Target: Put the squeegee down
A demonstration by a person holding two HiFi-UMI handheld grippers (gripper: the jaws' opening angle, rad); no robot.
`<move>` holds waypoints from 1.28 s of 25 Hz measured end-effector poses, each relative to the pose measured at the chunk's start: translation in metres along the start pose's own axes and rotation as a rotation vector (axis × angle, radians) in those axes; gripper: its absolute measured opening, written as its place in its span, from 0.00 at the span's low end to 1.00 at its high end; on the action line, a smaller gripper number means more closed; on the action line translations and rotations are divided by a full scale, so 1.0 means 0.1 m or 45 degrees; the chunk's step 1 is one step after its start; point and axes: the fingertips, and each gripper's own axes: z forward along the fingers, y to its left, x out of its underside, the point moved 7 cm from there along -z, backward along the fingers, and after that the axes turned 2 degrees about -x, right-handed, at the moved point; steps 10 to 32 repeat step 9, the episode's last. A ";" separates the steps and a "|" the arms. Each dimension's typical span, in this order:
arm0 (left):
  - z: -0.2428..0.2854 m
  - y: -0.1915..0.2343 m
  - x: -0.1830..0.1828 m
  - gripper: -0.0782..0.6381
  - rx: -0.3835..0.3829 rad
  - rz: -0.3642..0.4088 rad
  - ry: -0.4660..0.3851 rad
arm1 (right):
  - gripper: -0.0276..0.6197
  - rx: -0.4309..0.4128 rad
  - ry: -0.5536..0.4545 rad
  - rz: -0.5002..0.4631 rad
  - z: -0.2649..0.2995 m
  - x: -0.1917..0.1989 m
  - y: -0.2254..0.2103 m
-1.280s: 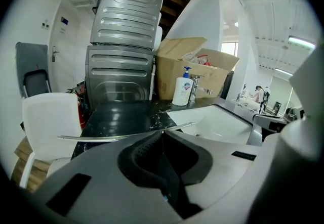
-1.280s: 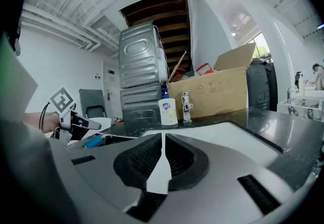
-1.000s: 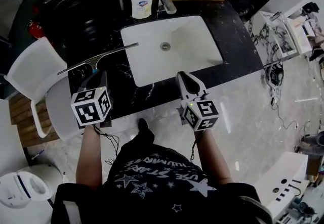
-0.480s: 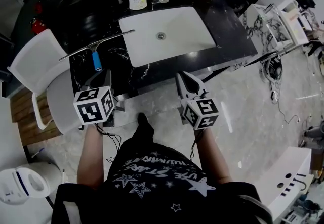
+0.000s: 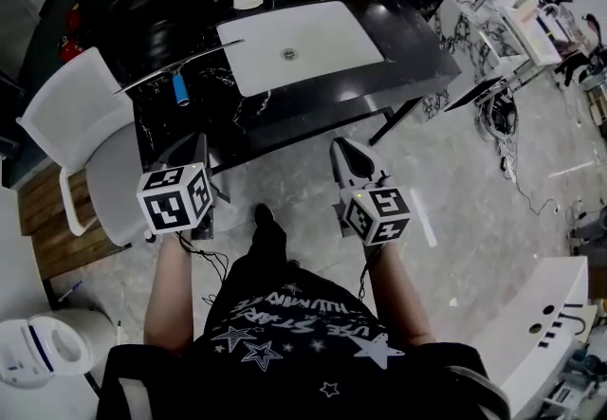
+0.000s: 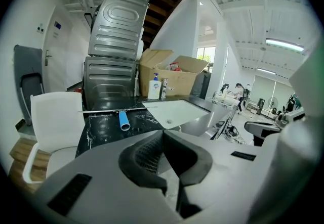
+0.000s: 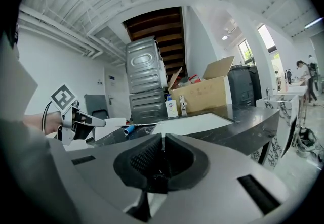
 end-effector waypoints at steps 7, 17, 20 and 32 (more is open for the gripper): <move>-0.38 -0.12 0.26 0.14 0.033 0.010 0.000 | 0.12 0.028 -0.018 0.002 -0.46 0.15 0.20; -0.48 -0.14 0.33 0.14 0.037 0.012 0.000 | 0.13 0.031 -0.017 0.001 -0.58 0.19 0.26; -0.48 -0.14 0.33 0.14 0.037 0.012 0.000 | 0.13 0.031 -0.017 0.001 -0.58 0.19 0.26; -0.48 -0.14 0.33 0.14 0.037 0.012 0.000 | 0.13 0.031 -0.017 0.001 -0.58 0.19 0.26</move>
